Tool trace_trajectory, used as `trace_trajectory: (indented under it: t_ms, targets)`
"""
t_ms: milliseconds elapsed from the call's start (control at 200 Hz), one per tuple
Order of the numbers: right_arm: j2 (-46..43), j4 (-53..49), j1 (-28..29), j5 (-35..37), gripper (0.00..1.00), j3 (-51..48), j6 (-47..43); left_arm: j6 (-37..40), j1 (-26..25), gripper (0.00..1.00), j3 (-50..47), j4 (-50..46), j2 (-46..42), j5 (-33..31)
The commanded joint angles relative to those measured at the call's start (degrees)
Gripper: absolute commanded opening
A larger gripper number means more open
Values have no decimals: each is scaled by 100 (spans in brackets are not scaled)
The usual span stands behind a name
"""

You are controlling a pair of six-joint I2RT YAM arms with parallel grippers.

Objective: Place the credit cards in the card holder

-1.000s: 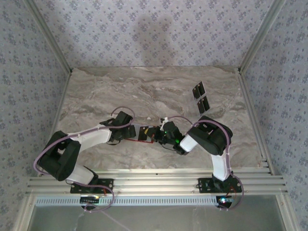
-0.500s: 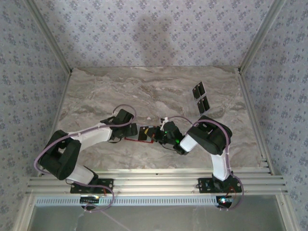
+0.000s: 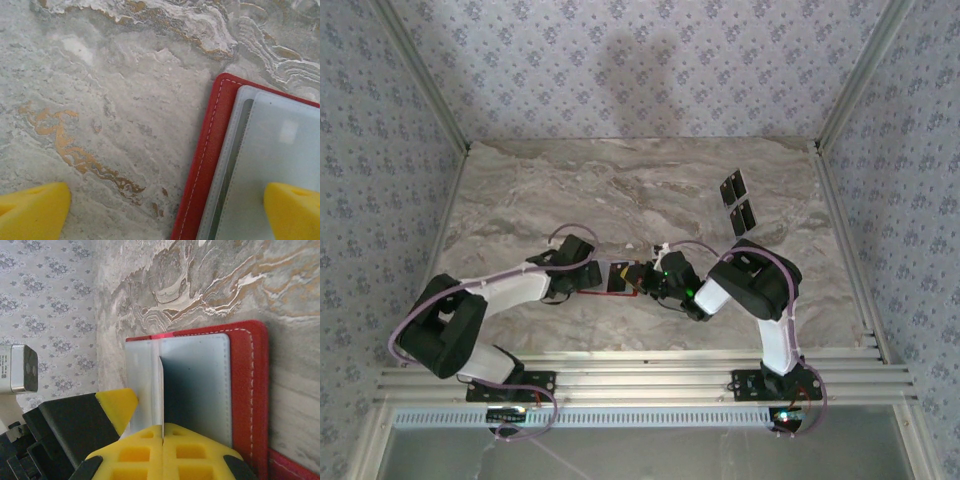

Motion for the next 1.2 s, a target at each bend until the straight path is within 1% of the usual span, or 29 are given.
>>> trace_trajectory:
  t_ms: [0, 410, 914, 1194]
  targets:
    - [158, -36, -48, -84, 0, -17, 83, -131, 55, 99, -238, -515, 37, -216]
    - [455, 360, 13, -231, 0, 232, 291, -130, 55, 99, -302, -401, 118, -162]
    - [606, 359, 31, -139, 0, 332, 338, -152, 54, 99, -361, -355, 112, -108]
    - [659, 243, -31, -120, 0, 338, 220, -161, 55, 99, -370, -338, 109, -79]
